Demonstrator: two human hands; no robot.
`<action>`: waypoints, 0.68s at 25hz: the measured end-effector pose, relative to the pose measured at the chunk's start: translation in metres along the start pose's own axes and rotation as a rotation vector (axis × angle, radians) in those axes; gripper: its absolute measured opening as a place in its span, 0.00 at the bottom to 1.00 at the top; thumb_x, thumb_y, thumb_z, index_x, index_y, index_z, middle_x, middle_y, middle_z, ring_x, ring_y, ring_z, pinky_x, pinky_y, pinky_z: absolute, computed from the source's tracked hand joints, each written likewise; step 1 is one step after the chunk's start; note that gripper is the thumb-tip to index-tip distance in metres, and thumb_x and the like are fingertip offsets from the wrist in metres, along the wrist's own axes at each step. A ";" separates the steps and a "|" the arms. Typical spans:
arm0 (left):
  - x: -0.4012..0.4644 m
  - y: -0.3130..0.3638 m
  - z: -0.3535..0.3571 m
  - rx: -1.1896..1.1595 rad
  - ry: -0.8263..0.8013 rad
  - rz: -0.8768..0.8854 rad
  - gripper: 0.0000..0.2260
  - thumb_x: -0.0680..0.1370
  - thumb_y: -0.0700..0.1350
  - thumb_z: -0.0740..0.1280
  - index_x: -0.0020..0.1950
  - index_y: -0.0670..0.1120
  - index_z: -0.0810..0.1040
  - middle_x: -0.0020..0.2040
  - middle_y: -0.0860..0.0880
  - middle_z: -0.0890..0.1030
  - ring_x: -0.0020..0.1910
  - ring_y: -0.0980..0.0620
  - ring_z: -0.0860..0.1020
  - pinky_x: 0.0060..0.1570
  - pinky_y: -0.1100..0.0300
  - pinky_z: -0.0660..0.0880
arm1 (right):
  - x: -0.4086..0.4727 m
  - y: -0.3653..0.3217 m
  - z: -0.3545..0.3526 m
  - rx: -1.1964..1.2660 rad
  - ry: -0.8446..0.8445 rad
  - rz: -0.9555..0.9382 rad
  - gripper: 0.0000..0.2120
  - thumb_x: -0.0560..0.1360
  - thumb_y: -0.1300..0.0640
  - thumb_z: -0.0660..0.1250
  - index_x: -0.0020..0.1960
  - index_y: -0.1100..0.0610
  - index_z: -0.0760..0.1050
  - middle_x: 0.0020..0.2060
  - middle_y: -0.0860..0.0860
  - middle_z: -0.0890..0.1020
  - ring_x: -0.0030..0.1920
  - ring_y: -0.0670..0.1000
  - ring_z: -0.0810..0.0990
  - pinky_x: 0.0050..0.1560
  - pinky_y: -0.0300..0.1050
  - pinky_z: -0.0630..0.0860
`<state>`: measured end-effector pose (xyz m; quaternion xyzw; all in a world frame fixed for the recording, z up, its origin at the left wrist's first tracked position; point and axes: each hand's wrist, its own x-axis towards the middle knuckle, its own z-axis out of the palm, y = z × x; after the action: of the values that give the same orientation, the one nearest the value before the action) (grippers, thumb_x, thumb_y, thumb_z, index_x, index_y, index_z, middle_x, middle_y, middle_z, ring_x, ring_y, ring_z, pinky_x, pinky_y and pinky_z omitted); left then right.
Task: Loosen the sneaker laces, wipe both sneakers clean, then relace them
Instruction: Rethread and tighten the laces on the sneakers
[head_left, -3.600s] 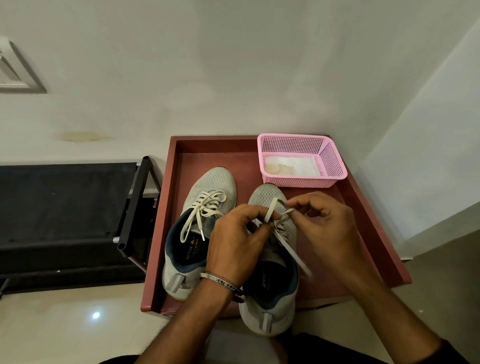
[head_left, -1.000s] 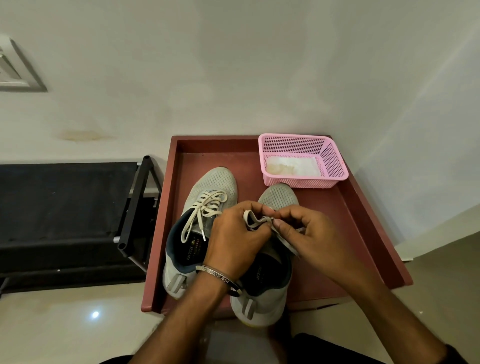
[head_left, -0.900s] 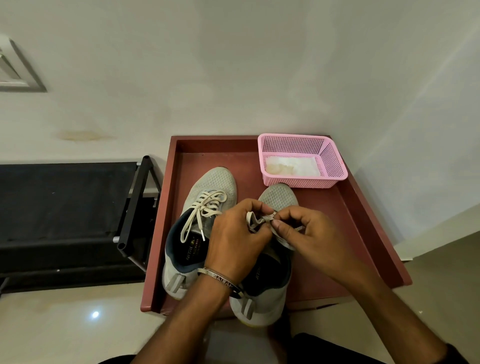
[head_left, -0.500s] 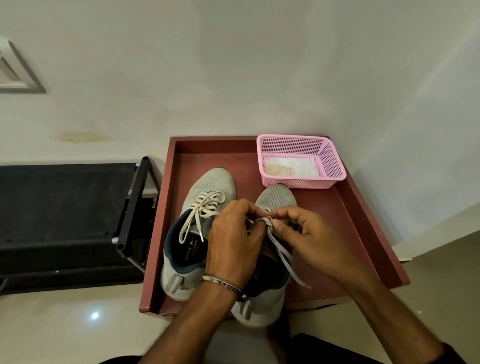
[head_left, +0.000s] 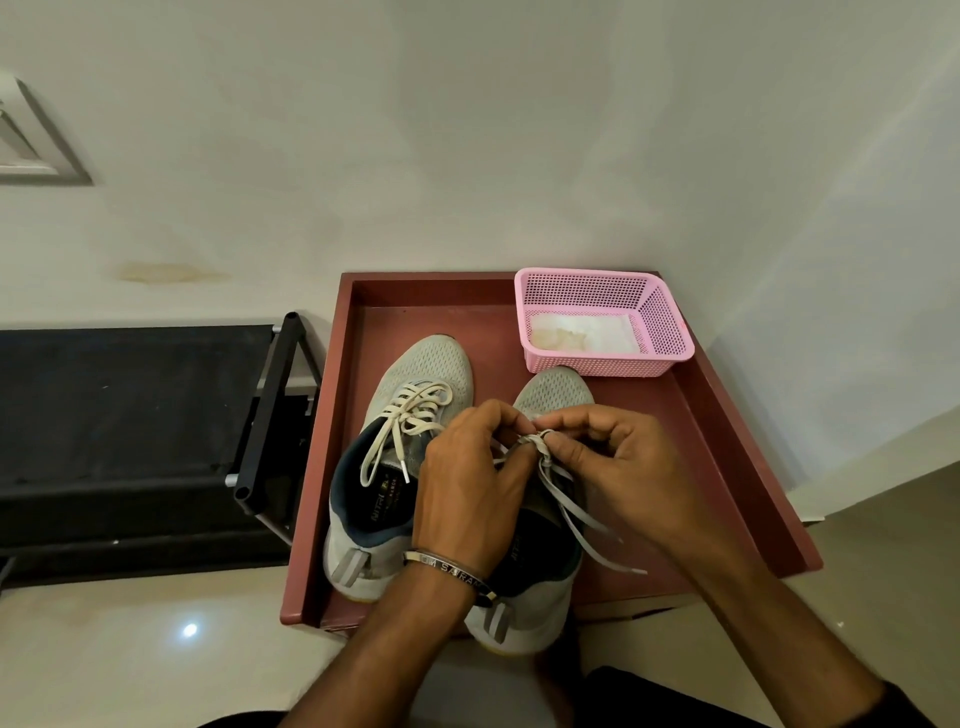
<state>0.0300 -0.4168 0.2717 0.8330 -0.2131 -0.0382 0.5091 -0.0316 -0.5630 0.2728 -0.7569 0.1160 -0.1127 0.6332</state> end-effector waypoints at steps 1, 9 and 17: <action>0.000 0.000 0.000 0.008 -0.002 -0.006 0.04 0.75 0.47 0.72 0.44 0.54 0.78 0.41 0.56 0.80 0.41 0.58 0.77 0.41 0.60 0.76 | 0.000 -0.002 -0.002 -0.004 0.014 -0.017 0.10 0.74 0.66 0.71 0.54 0.58 0.83 0.44 0.51 0.87 0.46 0.49 0.86 0.48 0.40 0.80; -0.002 0.004 -0.007 -0.045 0.006 -0.012 0.05 0.72 0.46 0.76 0.44 0.51 0.81 0.37 0.54 0.80 0.38 0.58 0.79 0.42 0.58 0.79 | 0.001 -0.002 -0.003 -0.818 0.244 -0.531 0.07 0.71 0.68 0.73 0.46 0.59 0.83 0.43 0.49 0.82 0.44 0.48 0.80 0.42 0.47 0.79; -0.007 0.009 -0.017 -0.031 -0.119 -0.084 0.09 0.71 0.42 0.76 0.38 0.50 0.77 0.29 0.53 0.78 0.31 0.60 0.77 0.31 0.69 0.72 | 0.010 0.019 -0.012 -0.807 0.300 -0.323 0.08 0.68 0.68 0.74 0.40 0.56 0.79 0.38 0.47 0.78 0.39 0.49 0.79 0.35 0.53 0.78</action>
<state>0.0257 -0.4036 0.2869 0.8294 -0.2072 -0.1122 0.5065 -0.0263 -0.5812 0.2564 -0.9266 0.1215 -0.2642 0.2383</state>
